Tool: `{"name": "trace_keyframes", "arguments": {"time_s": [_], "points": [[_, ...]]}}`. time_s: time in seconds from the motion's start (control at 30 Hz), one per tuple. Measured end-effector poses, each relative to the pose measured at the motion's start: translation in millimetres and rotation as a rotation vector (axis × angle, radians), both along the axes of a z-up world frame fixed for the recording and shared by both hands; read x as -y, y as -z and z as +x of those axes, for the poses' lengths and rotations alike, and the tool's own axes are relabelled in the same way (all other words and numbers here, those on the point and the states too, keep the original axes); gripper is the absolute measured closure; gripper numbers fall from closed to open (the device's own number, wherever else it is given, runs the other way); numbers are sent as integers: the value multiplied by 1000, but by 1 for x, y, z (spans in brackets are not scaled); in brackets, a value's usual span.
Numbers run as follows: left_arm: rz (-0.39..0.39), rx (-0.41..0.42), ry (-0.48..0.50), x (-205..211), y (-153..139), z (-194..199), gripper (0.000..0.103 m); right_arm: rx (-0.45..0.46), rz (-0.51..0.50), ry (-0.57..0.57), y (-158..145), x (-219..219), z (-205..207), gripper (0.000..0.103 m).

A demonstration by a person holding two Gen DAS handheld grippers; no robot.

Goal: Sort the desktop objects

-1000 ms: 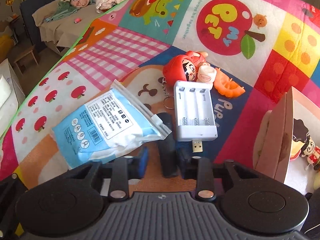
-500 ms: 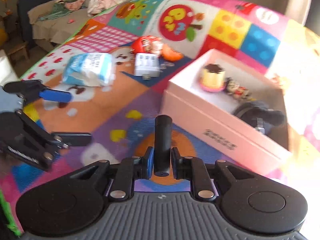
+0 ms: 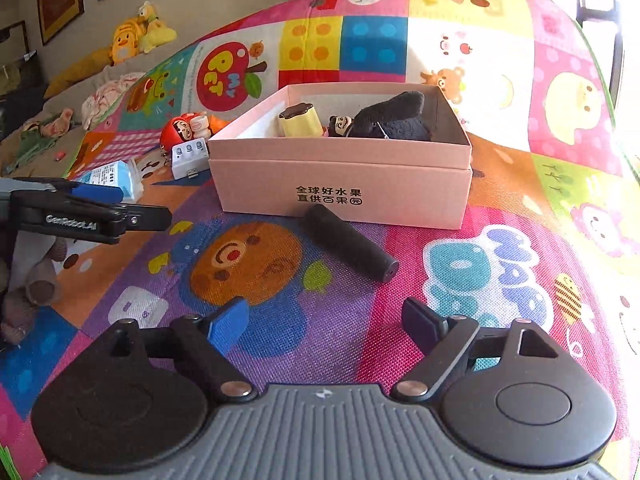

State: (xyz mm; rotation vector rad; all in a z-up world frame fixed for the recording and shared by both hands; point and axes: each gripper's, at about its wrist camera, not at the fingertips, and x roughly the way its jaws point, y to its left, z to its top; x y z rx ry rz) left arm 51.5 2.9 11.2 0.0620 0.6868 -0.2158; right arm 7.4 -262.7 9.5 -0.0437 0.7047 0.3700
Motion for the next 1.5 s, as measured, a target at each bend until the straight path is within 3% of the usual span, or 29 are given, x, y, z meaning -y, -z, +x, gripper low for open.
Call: {"name": "trace_keyframes", "arguments": {"time_s": [0.1, 0.37, 0.5, 0.67, 0.73, 1.03, 1.13, 1.17, 1.27, 1.37, 1.5], "points": [[28, 10, -39, -7, 5, 24, 1, 41, 18, -6, -2, 0, -5, 2], [-29, -42, -230, -11, 6, 101, 2, 19, 30, 10, 1, 0, 0, 0], [32, -49, -280, -7, 12, 111, 27, -23, 69, 29, 4, 7, 7, 0], [29, -48, -250, -10, 8, 86, 45, -36, 93, 39, 5, 10, 9, 0], [14, -54, -208, -8, 7, 64, 47, -35, 89, 40, 5, 9, 9, 0], [-62, -87, 86, 25, 2, -45, 47, -35, 43, 42, 5, 2, 8, 0], [-39, -65, 133, 33, 5, -63, 39, -37, 17, 39, 6, -2, 9, 0], [-18, -53, 136, 35, 6, -65, 33, -38, 11, 37, 6, -3, 9, 0], [30, -26, 117, 35, 10, -66, 26, -51, -27, 19, 7, -7, 10, 0], [61, 2, 38, 27, 12, -62, 11, -48, -94, 8, 7, -16, 9, 0], [-30, -21, -50, 6, 12, -55, 8, -68, -35, -2, 2, -5, 13, 0]]}}
